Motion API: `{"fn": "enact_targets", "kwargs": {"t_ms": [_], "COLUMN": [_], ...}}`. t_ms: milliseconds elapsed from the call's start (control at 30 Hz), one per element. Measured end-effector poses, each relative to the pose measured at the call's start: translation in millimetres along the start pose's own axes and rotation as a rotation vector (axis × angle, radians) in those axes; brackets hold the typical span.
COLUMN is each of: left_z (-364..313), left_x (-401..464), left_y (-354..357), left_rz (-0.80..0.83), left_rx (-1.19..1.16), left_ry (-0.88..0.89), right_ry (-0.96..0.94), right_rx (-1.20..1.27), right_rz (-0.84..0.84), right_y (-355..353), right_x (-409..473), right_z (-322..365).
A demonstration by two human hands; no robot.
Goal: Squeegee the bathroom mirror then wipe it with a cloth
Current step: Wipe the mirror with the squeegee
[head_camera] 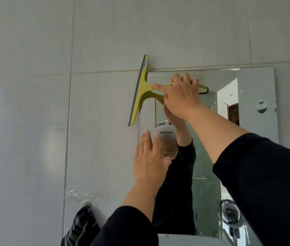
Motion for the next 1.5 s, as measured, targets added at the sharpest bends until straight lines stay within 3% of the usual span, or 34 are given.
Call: {"fn": "enact_targets", "kwargs": {"t_ms": [833,1500], "left_z": [-16,-29], "left_x": [-5,-7], "left_y": [7,22], "left_rz": [-0.013,0.020], "left_rx": [0.050,0.021], "left_ry": [-0.108,-0.119], "right_ry": [0.142,0.461], "right_rx": [-0.063,0.079], "right_rz": [0.127,0.216], "right_y": [-10,6], "right_x": [-57,-134], "right_z": [-124,-219]}}
Point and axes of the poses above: each hand's wrist, its own x-axis towards the middle knuckle, its own y-axis out of the palm, z = x × y, the point moved 7 cm from there along x, towards the middle knuckle, and after that the axes turned 13 degrees about z, right-handed, at the moved point
